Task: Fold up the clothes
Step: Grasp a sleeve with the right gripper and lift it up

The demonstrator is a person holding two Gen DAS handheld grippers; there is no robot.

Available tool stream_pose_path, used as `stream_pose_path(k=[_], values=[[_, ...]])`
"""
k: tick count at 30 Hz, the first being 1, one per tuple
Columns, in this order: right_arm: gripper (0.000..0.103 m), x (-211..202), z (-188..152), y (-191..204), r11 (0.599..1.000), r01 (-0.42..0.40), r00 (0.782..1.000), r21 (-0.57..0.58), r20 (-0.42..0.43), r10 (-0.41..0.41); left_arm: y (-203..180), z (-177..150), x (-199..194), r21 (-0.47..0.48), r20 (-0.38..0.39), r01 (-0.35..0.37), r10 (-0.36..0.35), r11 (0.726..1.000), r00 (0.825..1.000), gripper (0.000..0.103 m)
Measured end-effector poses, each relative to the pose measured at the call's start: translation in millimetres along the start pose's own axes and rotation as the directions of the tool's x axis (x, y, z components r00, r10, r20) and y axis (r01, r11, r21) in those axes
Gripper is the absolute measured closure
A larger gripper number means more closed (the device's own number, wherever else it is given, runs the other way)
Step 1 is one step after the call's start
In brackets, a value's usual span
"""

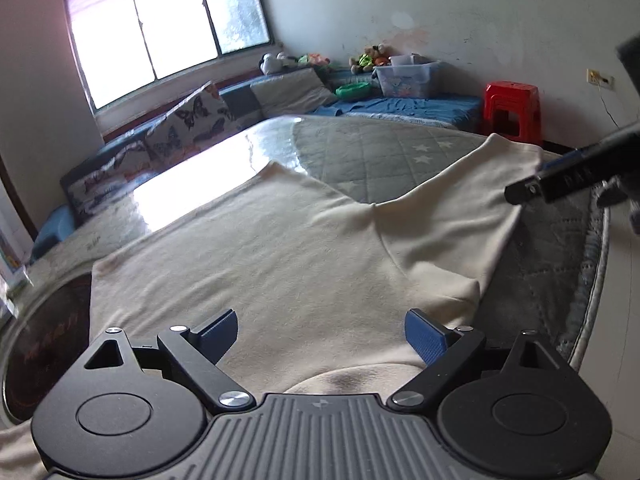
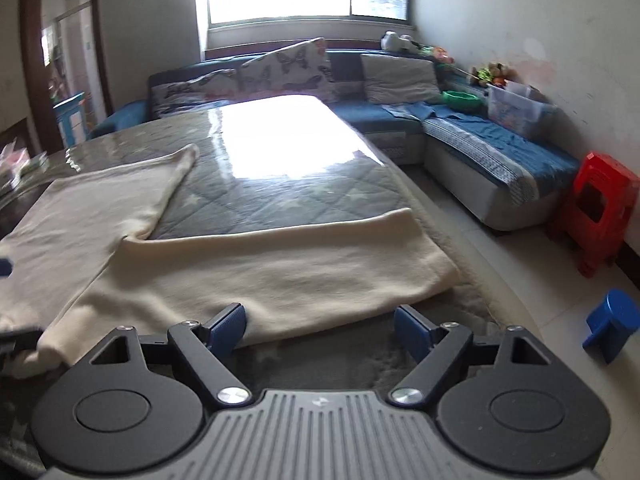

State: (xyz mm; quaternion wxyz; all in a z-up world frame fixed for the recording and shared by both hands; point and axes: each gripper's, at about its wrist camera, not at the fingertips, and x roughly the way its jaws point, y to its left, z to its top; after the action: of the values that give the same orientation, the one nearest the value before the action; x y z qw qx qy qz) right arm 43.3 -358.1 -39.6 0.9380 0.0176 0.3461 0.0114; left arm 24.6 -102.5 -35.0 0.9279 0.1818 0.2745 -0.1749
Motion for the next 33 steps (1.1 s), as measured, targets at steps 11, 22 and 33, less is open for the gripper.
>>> stream_pose_path(k=[11, 22, 33], values=[[0.052, 8.9, 10.6, -43.4, 0.982, 0.070, 0.996, 0.174, 0.033, -0.077, -11.8, 0.1, -1.4, 0.028, 0.022, 0.014, -0.015, 1.000, 1.000, 0.009], [0.074, 18.9, 11.5, -50.9, 0.965, 0.156, 0.984, 0.212, 0.054, -0.171, -15.9, -3.0, -0.2, 0.026, 0.009, 0.022, -0.022, 0.999, 1.000, 0.008], [0.098, 4.8, 30.1, -55.9, 0.971, 0.156, 0.973, 0.181, 0.138, -0.182, -8.3, -0.4, 0.4, 0.008, 0.004, 0.017, -0.017, 1.000, 1.000, 0.007]])
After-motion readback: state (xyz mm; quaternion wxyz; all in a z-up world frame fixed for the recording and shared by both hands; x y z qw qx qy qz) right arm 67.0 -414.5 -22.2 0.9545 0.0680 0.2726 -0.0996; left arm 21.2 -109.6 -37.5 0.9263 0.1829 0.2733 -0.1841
